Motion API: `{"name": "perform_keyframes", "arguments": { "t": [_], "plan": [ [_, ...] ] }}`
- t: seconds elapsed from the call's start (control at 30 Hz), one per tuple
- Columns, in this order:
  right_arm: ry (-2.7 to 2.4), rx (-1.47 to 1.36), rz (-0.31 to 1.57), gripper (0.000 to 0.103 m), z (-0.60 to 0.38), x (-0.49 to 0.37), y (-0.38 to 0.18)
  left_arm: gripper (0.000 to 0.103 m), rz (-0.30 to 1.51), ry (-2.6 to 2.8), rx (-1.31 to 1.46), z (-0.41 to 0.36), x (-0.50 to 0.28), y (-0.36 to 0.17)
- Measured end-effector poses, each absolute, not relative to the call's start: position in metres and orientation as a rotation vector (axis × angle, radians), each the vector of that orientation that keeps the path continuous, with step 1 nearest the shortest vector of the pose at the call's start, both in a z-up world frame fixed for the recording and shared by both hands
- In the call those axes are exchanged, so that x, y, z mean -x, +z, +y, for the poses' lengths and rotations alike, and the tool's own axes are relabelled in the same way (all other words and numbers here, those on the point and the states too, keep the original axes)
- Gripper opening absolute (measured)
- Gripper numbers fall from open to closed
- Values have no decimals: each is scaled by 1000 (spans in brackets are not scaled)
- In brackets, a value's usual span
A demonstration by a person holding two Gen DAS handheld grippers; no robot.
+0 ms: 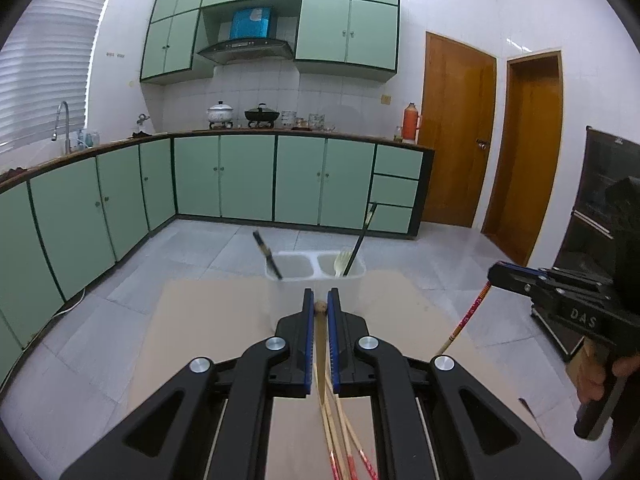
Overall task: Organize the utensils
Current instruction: 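Carry both chopsticks to the white holder and open both tools to drop them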
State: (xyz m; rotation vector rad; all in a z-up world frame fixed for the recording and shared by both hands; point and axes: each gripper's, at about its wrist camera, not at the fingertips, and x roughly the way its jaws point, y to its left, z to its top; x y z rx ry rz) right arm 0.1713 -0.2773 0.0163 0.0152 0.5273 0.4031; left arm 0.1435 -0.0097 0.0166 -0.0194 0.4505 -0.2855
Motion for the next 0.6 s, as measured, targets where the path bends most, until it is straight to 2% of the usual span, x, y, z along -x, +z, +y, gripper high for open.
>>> {"name": "perform_keyframes", "arguments": {
  "t": [0.23, 0.6],
  "plan": [
    [445, 24, 498, 5, -266, -198, 53, 6, 404, -315, 19, -10, -158, 46],
    [394, 8, 350, 5, -260, -267, 112, 6, 180, -280, 5, -20, -214, 120]
  ]
}}
